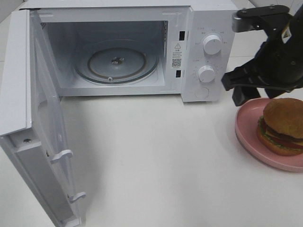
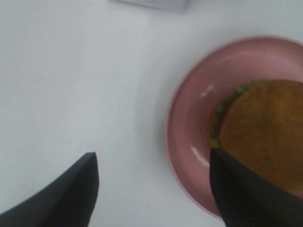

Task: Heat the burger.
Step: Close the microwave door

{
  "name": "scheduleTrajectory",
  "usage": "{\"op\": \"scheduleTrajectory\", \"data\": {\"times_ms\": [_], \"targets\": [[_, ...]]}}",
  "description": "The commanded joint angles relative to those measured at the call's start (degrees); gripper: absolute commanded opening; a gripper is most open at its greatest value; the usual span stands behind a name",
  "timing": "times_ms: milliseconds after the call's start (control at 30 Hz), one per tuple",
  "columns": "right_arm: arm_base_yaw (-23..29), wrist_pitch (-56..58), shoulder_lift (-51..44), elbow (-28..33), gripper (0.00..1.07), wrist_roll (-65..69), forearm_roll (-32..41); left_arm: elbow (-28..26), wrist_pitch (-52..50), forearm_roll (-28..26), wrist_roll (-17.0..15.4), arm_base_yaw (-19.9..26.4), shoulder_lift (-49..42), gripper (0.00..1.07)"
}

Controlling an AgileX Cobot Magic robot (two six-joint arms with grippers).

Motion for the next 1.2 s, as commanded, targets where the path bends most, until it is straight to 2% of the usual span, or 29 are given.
{"op": "scheduleTrajectory", "data": {"times_ms": [33,200,367,433,467,533,633,767,1000,1067,1200], "targets": [[-6.4,6.2,-0.5,-0.3,0.61,-5.0,2.5,0.1,-0.6,-0.3,0.2,0.0,-1.1,0.00],[-10.9,10.4,-3.9,-0.3,0.61,-6.4,3.2,0.1,-0.6,-0.3,0.2,0.0,-1.1,0.00],[-11.3,12.8,-9.6,-0.2,0.61,-5.4,1.4,0.1,-0.6,-0.3,0.2,0.0,-1.1,0.00],[-11.3,15.6,-16.7,0.5,0.61,-4.6,-0.4,0.1,-0.6,-0.3,0.2,0.0,-1.1,0.00],[-11.3,15.6,-16.7,0.5,0.61,-4.6,-0.4,0.1,-0.6,-0.3,0.2,0.0,-1.1,0.00],[-11.3,17.1,-22.5,2.3,0.61,-4.5,-0.2,0.1,-0.6,-0.3,0.2,0.0,-1.1,0.00],[-11.3,17.4,-24.8,3.3,0.61,-4.5,0.1,0.1,-0.6,-0.3,0.2,0.0,-1.1,0.00],[-11.3,18.7,-36.0,8.8,0.61,-4.5,0.2,0.1,-0.6,-0.3,0.2,0.0,-1.1,0.00],[-11.3,20.3,-48.1,15.5,0.61,-4.5,0.2,0.1,-0.6,-0.3,0.2,0.0,-1.1,0.00],[-11.3,20.2,-55.9,19.7,0.61,-4.7,0.1,0.1,-0.6,-0.3,0.2,0.0,-1.1,0.00],[-11.3,20.1,-60.4,22.5,0.61,-5.9,0.1,0.1,-0.6,-0.3,0.2,0.0,-1.1,0.00]]}}
